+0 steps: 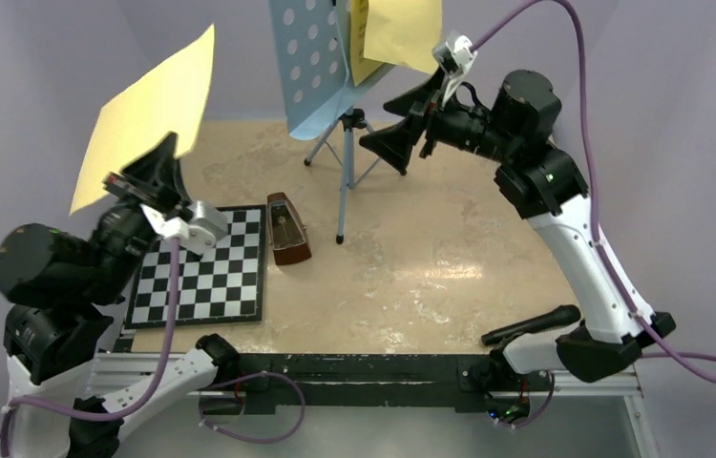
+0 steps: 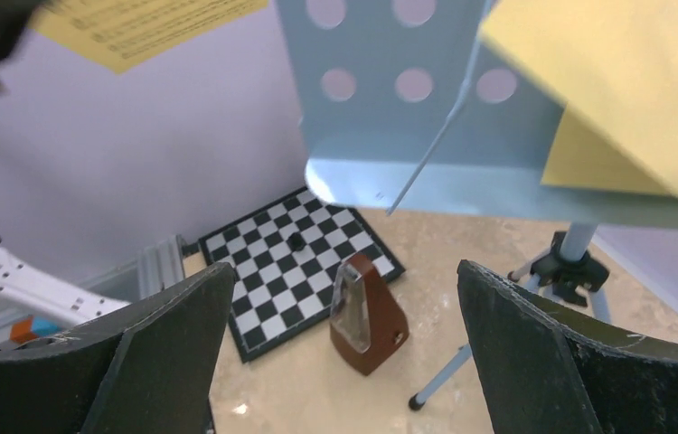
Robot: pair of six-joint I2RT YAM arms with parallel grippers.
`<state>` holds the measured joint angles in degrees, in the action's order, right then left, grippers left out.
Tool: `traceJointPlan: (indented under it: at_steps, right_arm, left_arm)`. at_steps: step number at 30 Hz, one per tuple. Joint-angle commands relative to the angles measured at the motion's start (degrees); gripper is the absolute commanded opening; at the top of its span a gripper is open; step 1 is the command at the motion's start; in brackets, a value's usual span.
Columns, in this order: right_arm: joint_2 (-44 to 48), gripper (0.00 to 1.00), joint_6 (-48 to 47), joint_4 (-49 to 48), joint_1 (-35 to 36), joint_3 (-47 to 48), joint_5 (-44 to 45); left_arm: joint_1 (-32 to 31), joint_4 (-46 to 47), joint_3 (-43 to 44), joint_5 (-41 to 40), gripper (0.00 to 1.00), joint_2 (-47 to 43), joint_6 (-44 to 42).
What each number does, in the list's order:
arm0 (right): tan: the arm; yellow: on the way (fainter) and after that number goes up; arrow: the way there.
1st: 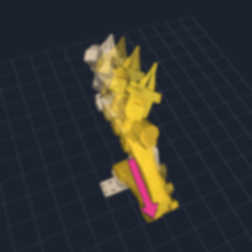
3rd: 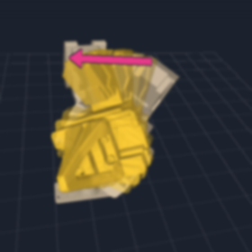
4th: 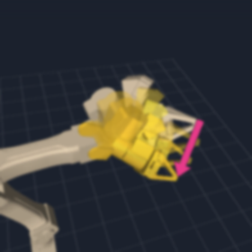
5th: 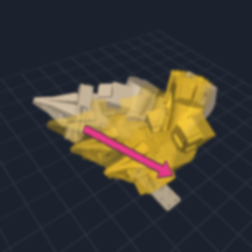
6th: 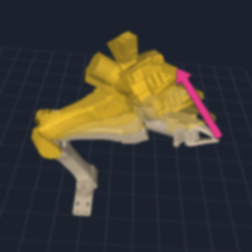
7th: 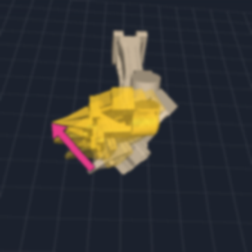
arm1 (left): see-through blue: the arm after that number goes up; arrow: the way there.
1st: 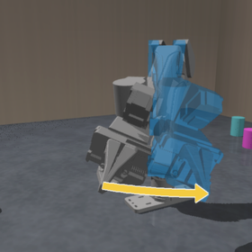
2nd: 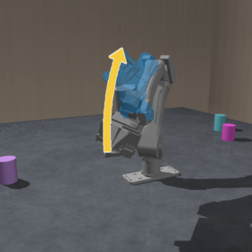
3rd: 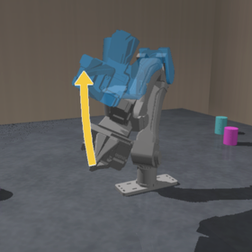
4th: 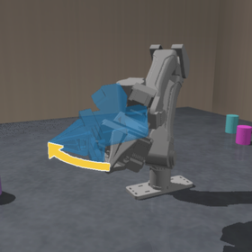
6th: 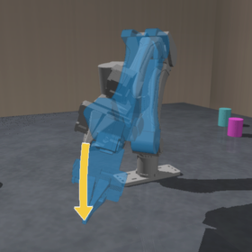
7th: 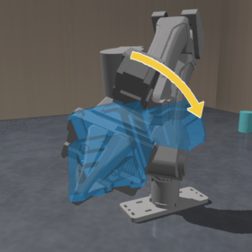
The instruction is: Pack up the instrument practice props
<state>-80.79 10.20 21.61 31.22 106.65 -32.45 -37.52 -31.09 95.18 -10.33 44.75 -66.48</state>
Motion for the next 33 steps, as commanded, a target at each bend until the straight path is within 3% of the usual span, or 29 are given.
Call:
traceJointPlan:
  at_steps: [1, 7, 10, 14, 18, 24, 29, 33]
  right_arm:
    - [6.52, 0.99, -1.42, 2.07, 0.64, -6.62, 1.34]
    - [14.96, 0.99, -6.25, 7.91, 0.62, -16.33, 5.45]
    - [17.95, 0.99, -9.14, 11.44, 0.63, -19.11, 9.21]
    - [21.12, 0.99, -9.85, 16.42, 0.40, -21.05, 20.37]
    - [24.60, 0.99, -12.35, 20.88, -2.34, -23.07, 24.79]
    - [27.03, 0.99, -19.95, 24.83, -6.34, -25.89, 36.82]
    - [27.00, 0.99, -19.63, 25.52, -13.94, -25.41, 36.20]
    - [26.72, 0.99, -21.53, 25.90, -16.81, -25.33, 36.18]
  left_arm:
    - [0.35, -12.15, -10.81, 6.11, 0.00, -6.27, 12.76]
    - [0.30, -26.32, -19.06, 25.08, 0.00, -12.92, 23.05]
    - [0.34, -28.87, -22.41, 36.86, 0.00, -12.79, 28.50]
    - [0.33, -22.54, -28.46, 48.01, 0.00, -10.64, 36.46]
    - [0.00, -8.34, -37.50, 54.57, 0.00, -9.14, 46.37]
    - [-3.59, 12.68, -44.96, 55.15, 0.00, -4.36, 58.15]
    - [-3.45, 25.80, -46.34, 48.28, 0.00, 1.71, 71.23]
    - [-3.35, 33.66, -42.27, 46.41, 0.00, 5.67, 73.51]
